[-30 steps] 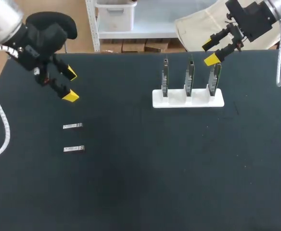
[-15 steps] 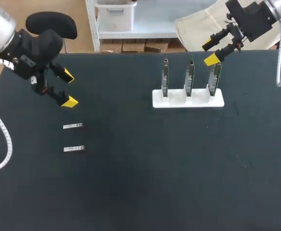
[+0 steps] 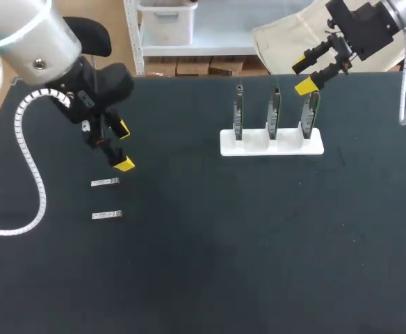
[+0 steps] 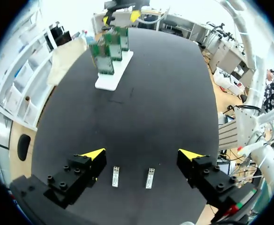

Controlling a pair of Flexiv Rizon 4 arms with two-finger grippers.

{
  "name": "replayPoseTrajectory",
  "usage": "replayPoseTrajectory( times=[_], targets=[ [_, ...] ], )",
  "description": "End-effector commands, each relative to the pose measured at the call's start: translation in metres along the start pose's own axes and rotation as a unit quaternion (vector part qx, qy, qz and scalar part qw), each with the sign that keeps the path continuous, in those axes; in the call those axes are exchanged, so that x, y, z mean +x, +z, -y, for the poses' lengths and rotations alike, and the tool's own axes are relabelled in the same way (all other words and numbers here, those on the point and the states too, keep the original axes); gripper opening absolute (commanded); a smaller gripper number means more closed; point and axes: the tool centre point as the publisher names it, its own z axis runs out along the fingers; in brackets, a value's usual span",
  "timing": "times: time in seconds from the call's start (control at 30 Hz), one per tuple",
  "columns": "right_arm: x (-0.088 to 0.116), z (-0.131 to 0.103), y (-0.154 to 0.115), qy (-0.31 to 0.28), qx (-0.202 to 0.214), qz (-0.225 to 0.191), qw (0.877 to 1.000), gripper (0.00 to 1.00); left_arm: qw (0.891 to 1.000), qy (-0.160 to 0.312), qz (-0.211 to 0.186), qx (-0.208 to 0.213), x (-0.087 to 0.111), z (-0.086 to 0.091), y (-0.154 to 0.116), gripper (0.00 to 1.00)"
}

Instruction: Pick up the optical module with the left hand, and insert it into the network port with the right hand.

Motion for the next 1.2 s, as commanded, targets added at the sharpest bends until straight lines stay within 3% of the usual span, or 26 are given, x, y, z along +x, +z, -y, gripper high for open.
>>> replayPoseTrajectory(
  times=[0.03,0.47,0.97,1.07,1.13,1.2],
  targets=[
    [0.001,-0.002,0.000,-0.001,0.003,0.001,1.000,1.00,1.000,-0.007,-0.020,0.008,0.007,-0.005,0.008,1.00],
    [0.001,-0.002,0.000,-0.001,0.003,0.001,1.000,1.00,0.999,0.000,-0.048,-0.017,0.045,0.003,0.028,1.00],
    [0.001,-0.002,0.000,-0.001,0.003,0.001,1.000,1.00,0.997,-0.017,-0.067,-0.041,0.078,-0.007,0.039,1.00],
    [0.001,-0.002,0.000,-0.001,0.003,0.001,1.000,1.00,0.996,-0.024,-0.078,-0.043,0.082,-0.010,0.040,1.00],
    [0.001,-0.002,0.000,-0.001,0.003,0.001,1.000,1.00,0.991,-0.036,-0.120,-0.046,0.085,-0.014,0.045,1.00],
    [0.001,-0.002,0.000,-0.001,0.003,0.001,1.000,1.00,0.991,-0.030,-0.117,-0.049,0.085,-0.016,0.046,1.00]
  ],
)
